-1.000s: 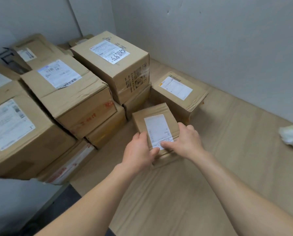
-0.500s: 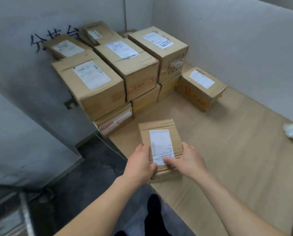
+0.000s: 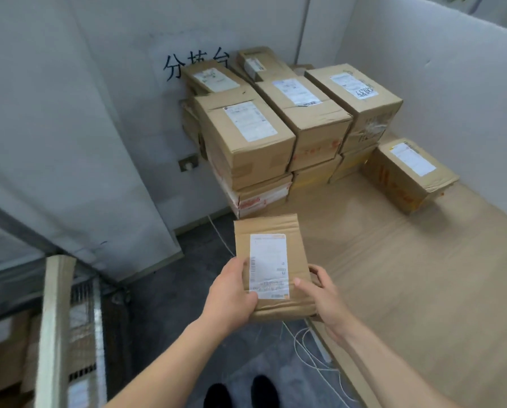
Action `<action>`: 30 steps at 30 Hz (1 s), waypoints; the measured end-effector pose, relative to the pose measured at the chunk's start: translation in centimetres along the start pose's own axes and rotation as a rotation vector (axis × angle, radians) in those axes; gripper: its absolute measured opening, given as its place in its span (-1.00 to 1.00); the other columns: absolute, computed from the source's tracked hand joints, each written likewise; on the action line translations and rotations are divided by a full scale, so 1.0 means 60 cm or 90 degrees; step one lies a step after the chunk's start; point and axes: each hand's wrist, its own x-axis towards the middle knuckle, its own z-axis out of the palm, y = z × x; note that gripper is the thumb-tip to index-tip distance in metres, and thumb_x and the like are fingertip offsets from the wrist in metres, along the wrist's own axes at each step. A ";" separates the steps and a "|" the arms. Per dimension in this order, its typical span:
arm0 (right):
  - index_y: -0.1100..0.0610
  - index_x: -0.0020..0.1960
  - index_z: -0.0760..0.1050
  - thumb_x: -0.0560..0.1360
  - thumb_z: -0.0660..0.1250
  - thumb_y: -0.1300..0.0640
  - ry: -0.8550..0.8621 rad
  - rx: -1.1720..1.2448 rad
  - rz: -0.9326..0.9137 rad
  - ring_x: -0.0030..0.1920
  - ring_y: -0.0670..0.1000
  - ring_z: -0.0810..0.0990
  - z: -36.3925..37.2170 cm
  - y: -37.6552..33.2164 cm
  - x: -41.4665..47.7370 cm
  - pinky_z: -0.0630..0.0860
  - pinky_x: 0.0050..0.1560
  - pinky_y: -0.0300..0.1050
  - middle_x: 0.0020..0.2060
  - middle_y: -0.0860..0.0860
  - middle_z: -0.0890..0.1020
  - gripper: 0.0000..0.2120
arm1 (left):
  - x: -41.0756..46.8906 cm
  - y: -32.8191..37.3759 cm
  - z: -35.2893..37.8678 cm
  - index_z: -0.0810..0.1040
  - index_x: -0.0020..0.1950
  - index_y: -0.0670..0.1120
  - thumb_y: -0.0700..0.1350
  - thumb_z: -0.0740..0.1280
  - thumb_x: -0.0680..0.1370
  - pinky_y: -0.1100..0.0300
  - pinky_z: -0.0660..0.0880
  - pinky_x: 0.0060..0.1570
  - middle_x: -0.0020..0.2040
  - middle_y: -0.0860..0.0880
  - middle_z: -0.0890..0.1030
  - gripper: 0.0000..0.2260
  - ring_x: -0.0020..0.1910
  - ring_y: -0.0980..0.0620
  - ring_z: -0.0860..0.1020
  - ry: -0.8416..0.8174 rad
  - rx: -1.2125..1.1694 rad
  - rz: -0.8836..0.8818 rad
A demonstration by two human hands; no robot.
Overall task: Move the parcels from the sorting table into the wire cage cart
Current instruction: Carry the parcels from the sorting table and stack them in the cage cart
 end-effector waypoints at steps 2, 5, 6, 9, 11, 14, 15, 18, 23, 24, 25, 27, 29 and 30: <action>0.00 0.31 0.41 0.55 0.40 0.20 -0.056 0.023 0.006 0.00 0.11 0.71 0.023 -0.001 0.003 0.59 -0.10 -0.02 0.05 0.03 0.73 -0.63 | -0.012 -0.014 -0.018 0.35 0.48 0.06 -0.21 0.34 0.46 0.26 0.41 0.17 0.34 0.12 0.49 -0.41 0.22 0.11 0.48 0.031 -0.014 -0.019; -0.07 0.32 0.39 0.42 0.48 0.08 -0.124 0.011 0.007 -0.08 0.03 0.69 0.058 -0.006 0.010 0.54 -0.28 -0.15 0.04 0.03 0.73 -0.49 | -0.029 -0.035 -0.044 0.34 0.49 0.04 -0.20 0.36 0.46 0.26 0.40 0.20 0.37 0.11 0.49 -0.40 0.26 0.09 0.48 0.079 -0.027 -0.062; -0.10 0.31 0.40 0.36 0.46 0.03 -0.148 -0.002 0.004 -0.10 -0.01 0.69 0.068 -0.010 0.013 0.53 -0.31 -0.19 0.03 0.00 0.73 -0.45 | -0.036 -0.042 -0.052 0.35 0.49 0.04 -0.20 0.36 0.46 0.26 0.40 0.20 0.37 0.11 0.49 -0.40 0.27 0.08 0.48 0.097 -0.033 -0.076; -0.15 0.27 0.41 0.29 0.46 -0.02 -0.217 -0.042 -0.016 -0.16 -0.08 0.69 0.095 -0.025 0.023 0.51 -0.33 -0.20 -0.03 -0.08 0.74 -0.43 | -0.059 -0.056 -0.074 0.34 0.50 0.03 -0.18 0.37 0.46 0.23 0.41 0.25 0.38 0.11 0.49 -0.39 0.29 0.08 0.47 0.153 -0.044 -0.111; -0.13 0.27 0.43 0.25 0.50 -0.05 -0.255 -0.061 -0.026 -0.17 -0.07 0.68 0.116 -0.039 0.030 0.53 -0.31 -0.14 -0.05 -0.07 0.74 -0.39 | -0.074 -0.064 -0.091 0.34 0.51 0.03 -0.18 0.37 0.47 0.27 0.38 0.21 0.37 0.13 0.48 -0.39 0.27 0.09 0.47 0.189 -0.044 -0.126; -0.12 0.24 0.44 0.28 0.48 -0.03 -0.289 -0.081 -0.043 -0.11 0.00 0.68 0.148 -0.059 0.039 0.56 -0.20 0.00 -0.04 -0.03 0.73 -0.45 | -0.090 -0.075 -0.117 0.36 0.48 0.03 -0.16 0.39 0.47 0.27 0.37 0.18 0.34 0.13 0.48 -0.42 0.24 0.11 0.47 0.242 -0.052 -0.140; -0.12 0.24 0.45 0.28 0.47 -0.04 -0.302 -0.089 -0.049 -0.06 0.02 0.68 0.158 -0.066 0.041 0.57 -0.19 0.01 -0.02 -0.02 0.73 -0.46 | -0.096 -0.078 -0.125 0.36 0.47 0.04 -0.14 0.40 0.48 0.25 0.39 0.18 0.34 0.14 0.48 -0.43 0.22 0.12 0.47 0.260 -0.052 -0.142; -0.11 0.23 0.44 0.27 0.48 -0.07 -0.344 -0.115 -0.077 0.01 -0.01 0.67 0.189 -0.089 0.042 0.57 -0.23 -0.09 0.07 -0.01 0.69 -0.46 | -0.116 -0.089 -0.146 0.36 0.45 0.06 -0.08 0.44 0.51 0.28 0.35 0.11 0.29 0.21 0.43 -0.46 0.14 0.17 0.46 0.315 -0.047 -0.149; -0.14 0.26 0.43 0.15 0.50 -0.22 -0.414 -0.179 -0.147 0.11 -0.01 0.66 0.245 -0.122 0.041 0.63 -0.02 -0.02 0.15 -0.03 0.65 -0.29 | -0.152 -0.118 -0.176 0.33 0.49 0.09 0.01 0.44 0.55 0.20 0.46 0.22 0.36 0.23 0.43 -0.46 0.25 0.16 0.49 0.403 -0.052 -0.173; -0.13 0.28 0.41 0.16 0.50 -0.23 -0.428 -0.192 -0.156 0.13 0.00 0.65 0.258 -0.126 0.040 0.64 0.00 -0.01 0.16 -0.04 0.64 -0.28 | -0.160 -0.125 -0.181 0.34 0.48 0.11 0.03 0.43 0.55 0.19 0.47 0.22 0.37 0.23 0.44 -0.47 0.25 0.17 0.49 0.419 -0.051 -0.180; -0.13 0.30 0.40 0.20 0.50 -0.22 -0.442 -0.204 -0.164 0.14 -0.01 0.64 0.271 -0.129 0.039 0.64 0.01 -0.01 0.17 -0.06 0.63 -0.29 | -0.168 -0.132 -0.185 0.34 0.48 0.12 0.04 0.42 0.56 0.19 0.48 0.21 0.37 0.22 0.44 -0.48 0.24 0.18 0.49 0.435 -0.049 -0.187; -0.13 0.32 0.37 0.28 0.48 -0.19 -0.467 -0.233 -0.180 0.16 -0.01 0.63 0.300 -0.131 0.035 0.66 0.06 0.02 0.19 -0.07 0.61 -0.34 | -0.181 -0.145 -0.195 0.33 0.50 0.11 0.04 0.42 0.56 0.17 0.49 0.21 0.38 0.21 0.45 -0.46 0.22 0.19 0.48 0.457 -0.051 -0.206; -0.16 0.32 0.36 0.27 0.48 -0.22 -0.502 -0.261 -0.183 0.18 0.00 0.62 0.330 -0.130 0.033 0.66 0.06 0.02 0.21 -0.07 0.60 -0.33 | -0.194 -0.156 -0.207 0.31 0.52 0.08 0.02 0.43 0.55 0.14 0.52 0.23 0.37 0.20 0.46 -0.43 0.22 0.18 0.48 0.474 -0.065 -0.220; -0.16 0.33 0.34 0.24 0.49 -0.27 -0.523 -0.275 -0.180 0.19 0.00 0.62 0.346 -0.130 0.031 0.65 0.03 -0.01 0.23 -0.07 0.60 -0.28 | -0.200 -0.162 -0.215 0.32 0.52 0.07 -0.01 0.44 0.54 0.12 0.53 0.24 0.35 0.21 0.46 -0.42 0.23 0.18 0.48 0.484 -0.072 -0.224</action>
